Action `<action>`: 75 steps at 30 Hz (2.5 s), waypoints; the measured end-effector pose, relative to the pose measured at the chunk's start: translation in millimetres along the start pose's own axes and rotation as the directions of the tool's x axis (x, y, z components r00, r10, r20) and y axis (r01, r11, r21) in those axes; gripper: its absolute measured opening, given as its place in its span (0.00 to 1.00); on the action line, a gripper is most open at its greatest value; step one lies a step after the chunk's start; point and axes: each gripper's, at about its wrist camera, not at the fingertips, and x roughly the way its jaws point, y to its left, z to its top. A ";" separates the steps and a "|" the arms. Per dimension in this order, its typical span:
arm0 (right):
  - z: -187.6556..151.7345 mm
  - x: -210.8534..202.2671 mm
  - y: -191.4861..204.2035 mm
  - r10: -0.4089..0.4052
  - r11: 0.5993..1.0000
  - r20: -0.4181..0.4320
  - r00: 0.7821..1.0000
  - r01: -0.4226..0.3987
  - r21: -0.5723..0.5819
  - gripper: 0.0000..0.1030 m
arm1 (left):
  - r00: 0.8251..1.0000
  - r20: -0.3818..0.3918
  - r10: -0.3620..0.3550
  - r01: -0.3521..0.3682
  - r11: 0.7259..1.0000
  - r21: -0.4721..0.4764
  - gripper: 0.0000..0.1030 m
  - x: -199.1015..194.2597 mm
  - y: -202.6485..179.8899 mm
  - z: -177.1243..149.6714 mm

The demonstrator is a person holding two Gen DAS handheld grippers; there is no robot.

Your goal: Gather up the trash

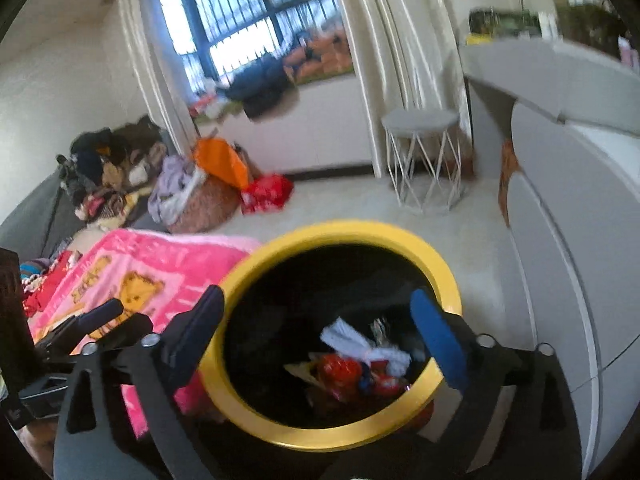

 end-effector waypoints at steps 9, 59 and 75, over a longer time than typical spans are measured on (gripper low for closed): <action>-20.7 -44.1 52.7 0.064 0.991 0.166 0.984 -0.042 -0.131 0.94 | 0.990 0.100 0.096 -0.095 0.995 -0.016 0.90 -59.1 20.9 -24.3; -51.9 -71.6 90.4 0.051 0.964 0.339 0.939 0.042 -0.261 0.94 | 0.958 0.189 0.218 -0.201 0.974 -0.101 0.90 -114.8 46.2 -41.9; -54.1 -71.4 91.4 0.052 0.964 0.336 0.940 0.041 -0.261 0.94 | 0.957 0.187 0.219 -0.203 0.974 -0.101 0.90 -114.8 46.5 -41.8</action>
